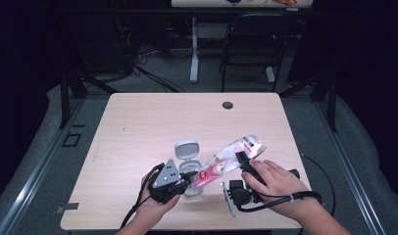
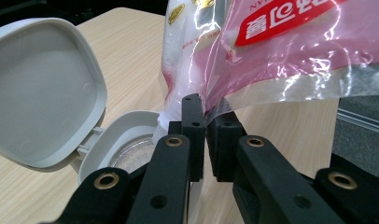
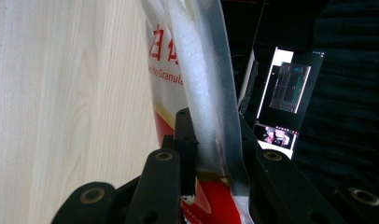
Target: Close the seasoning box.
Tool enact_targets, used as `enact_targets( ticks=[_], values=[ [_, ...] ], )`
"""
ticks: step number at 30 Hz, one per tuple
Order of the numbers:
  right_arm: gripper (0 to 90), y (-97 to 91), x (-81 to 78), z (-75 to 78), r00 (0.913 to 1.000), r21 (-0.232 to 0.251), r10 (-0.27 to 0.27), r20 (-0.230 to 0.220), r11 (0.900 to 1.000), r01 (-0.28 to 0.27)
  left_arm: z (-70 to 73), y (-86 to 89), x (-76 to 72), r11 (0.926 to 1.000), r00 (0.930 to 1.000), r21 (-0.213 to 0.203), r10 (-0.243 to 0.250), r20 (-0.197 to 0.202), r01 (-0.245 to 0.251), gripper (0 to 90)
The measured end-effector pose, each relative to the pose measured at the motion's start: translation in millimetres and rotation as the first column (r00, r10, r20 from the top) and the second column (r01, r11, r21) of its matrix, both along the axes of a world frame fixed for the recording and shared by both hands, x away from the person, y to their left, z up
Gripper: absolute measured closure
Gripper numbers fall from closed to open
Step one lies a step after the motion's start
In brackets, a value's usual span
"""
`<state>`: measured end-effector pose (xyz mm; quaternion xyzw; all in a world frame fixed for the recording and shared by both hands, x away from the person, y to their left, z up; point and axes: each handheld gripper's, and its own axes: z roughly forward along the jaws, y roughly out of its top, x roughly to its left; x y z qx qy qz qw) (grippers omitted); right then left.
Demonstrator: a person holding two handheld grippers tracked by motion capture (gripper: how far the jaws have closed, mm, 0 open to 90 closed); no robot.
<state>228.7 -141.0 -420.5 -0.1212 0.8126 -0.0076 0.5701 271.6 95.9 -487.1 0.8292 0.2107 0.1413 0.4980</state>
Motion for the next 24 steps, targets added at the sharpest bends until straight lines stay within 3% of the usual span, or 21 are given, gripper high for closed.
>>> enact_targets(
  ticks=[15,17,24],
  values=[
    [78.0,0.5,0.4,-0.6,0.9999,0.018,0.011,-0.010,0.9998,-0.010,-0.2,1.2,0.3,1.0000,1.0000,-0.006,0.003,-0.002,-0.003,85.0],
    [78.1,1.6,-0.9,1.4,1.0000,-0.007,-0.004,-0.003,1.0000,0.004,-0.2,1.2,0.5,1.0000,1.0000,-0.003,0.002,-0.003,-0.002,85.2],
    [78.4,1.5,0.0,-0.1,0.9998,0.006,0.018,0.000,0.9998,-0.018,-0.2,1.6,1.0,1.0000,1.0000,-0.003,0.005,-0.002,-0.005,85.1]
  ],
)
